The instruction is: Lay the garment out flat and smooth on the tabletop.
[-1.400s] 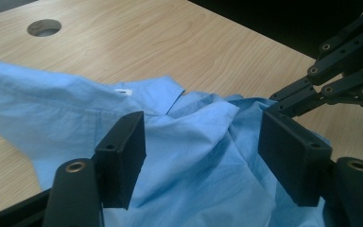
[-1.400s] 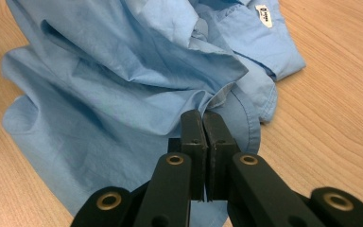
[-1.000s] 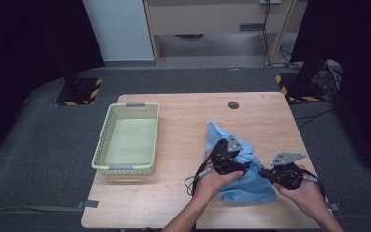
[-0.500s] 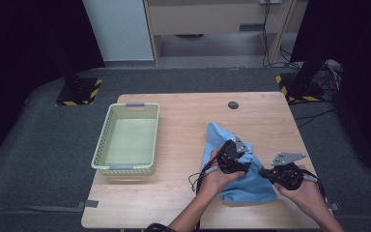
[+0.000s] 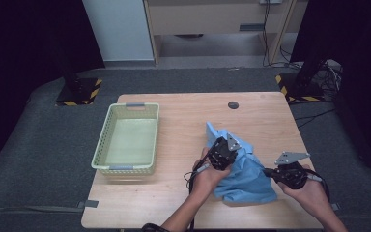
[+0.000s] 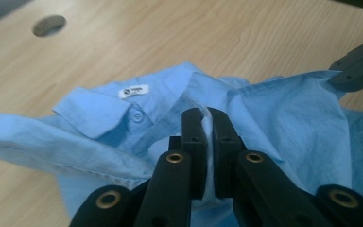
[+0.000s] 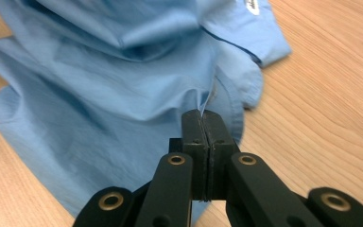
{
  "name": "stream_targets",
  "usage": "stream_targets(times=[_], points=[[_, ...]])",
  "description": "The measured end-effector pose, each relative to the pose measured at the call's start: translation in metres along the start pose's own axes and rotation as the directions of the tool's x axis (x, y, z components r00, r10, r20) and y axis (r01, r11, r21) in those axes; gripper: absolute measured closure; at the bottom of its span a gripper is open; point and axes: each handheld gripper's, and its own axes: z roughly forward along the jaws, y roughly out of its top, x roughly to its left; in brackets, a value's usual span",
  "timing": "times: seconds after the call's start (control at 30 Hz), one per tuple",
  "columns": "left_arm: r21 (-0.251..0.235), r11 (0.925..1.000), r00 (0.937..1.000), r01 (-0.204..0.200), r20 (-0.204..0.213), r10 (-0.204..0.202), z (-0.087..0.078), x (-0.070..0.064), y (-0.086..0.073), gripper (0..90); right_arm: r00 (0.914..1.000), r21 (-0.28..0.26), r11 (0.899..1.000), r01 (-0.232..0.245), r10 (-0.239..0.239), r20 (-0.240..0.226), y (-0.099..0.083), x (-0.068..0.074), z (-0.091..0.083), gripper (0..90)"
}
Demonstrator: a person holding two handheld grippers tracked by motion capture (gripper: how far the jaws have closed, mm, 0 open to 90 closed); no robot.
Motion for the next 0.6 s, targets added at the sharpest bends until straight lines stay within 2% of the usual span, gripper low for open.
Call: stream_targets(times=[0.13, 0.27, 0.43, 0.6], points=[[-0.027, 0.9996, 0.9997, -0.007, -0.022, 0.006, -0.019, 0.008, 0.000, 87.2, 0.9998, 0.010, 1.000, -0.013, 0.013, 0.012, -0.002, -0.004, -0.003, 90.0], [-0.041, 0.9991, 0.9993, 0.005, -0.037, -0.006, -0.034, 0.017, -0.008, 87.2, 0.9994, 0.020, 0.999, -0.025, 0.024, 0.023, -0.004, -0.008, -0.005, 90.0], [-0.028, 0.9992, 0.9982, 0.027, -0.052, -0.029, -0.049, 0.027, -0.026, 87.2, 0.9989, 0.034, 0.999, -0.036, 0.035, 0.032, -0.009, -0.013, -0.007, 90.0], [0.000, 0.9987, 0.9967, 0.051, -0.063, -0.051, -0.056, 0.035, -0.048, 87.2, 0.9971, 0.040, 0.997, -0.063, 0.061, 0.045, -0.013, -0.020, -0.011, 90.0]])
